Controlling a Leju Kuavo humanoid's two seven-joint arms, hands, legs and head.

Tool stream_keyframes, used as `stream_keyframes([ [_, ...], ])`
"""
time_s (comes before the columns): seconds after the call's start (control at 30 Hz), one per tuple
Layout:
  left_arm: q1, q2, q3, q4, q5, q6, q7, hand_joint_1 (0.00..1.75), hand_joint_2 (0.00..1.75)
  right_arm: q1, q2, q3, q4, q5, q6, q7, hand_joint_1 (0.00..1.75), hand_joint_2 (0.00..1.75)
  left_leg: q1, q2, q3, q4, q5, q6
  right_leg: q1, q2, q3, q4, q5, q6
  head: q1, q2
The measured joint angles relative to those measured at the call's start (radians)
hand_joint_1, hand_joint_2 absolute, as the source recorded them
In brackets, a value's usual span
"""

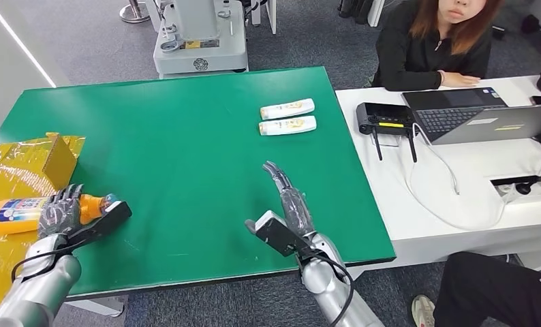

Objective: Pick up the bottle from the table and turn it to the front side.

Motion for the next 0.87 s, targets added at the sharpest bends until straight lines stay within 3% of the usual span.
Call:
stream_keyframes([
  [0.2, 0.003, -0.045, 0.161, -0.035, 0.316, -0.207, -0.294, 0.0, 0.0, -0.021, 0.001, 0.001, 0.053, -0.035, -0.009, -0.027, 0.0, 1.75, 0.0, -0.006, 0.004, 0.0, 0.0, 0.0, 0.0, -0.007, 0.005, 0.0, -0.001, 0.0, 0.0, 0.0],
  [0.33, 0.02, -0.075, 0.213, -0.071, 0.46, -0.334, -0.375, 0.0, 0.0, -0.03, 0.001, 0.01, 0.082, -0.063, -0.017, -0.041, 0.0, 1.75, 0.0, -0.005, 0.006, -0.001, 0.0, 0.0, 0.0, -0.007, 0.007, 0.0, -0.001, 0.0, 0.0, 0.0],
  [0.53, 0.075, -0.107, 0.226, -0.137, 0.675, -0.508, -0.447, 0.0, 0.0, -0.032, 0.001, 0.03, 0.106, -0.088, -0.018, -0.046, 0.0, 1.75, 0.0, -0.004, 0.007, 0.0, 0.0, -0.001, 0.0, -0.005, 0.007, 0.001, -0.001, -0.001, 0.0, 0.0],
  [0.7, 0.149, -0.13, 0.224, -0.241, 0.826, -0.535, -0.514, 0.0, 0.0, -0.031, 0.001, 0.042, 0.111, -0.101, -0.024, -0.047, 0.0, 1.75, 0.0, -0.002, 0.006, 0.0, 0.0, -0.001, 0.0, -0.003, 0.006, 0.001, -0.001, -0.001, 0.0, 0.0],
  [0.87, 0.264, -0.162, 0.201, -0.465, 0.995, -0.472, -0.542, 0.0, 0.0, -0.029, 0.001, 0.042, 0.109, -0.116, -0.035, -0.064, 0.0, 1.75, 0.0, -0.001, 0.005, 0.0, -0.001, -0.001, 0.0, -0.002, 0.004, 0.0, -0.001, -0.001, 0.0, 0.0],
])
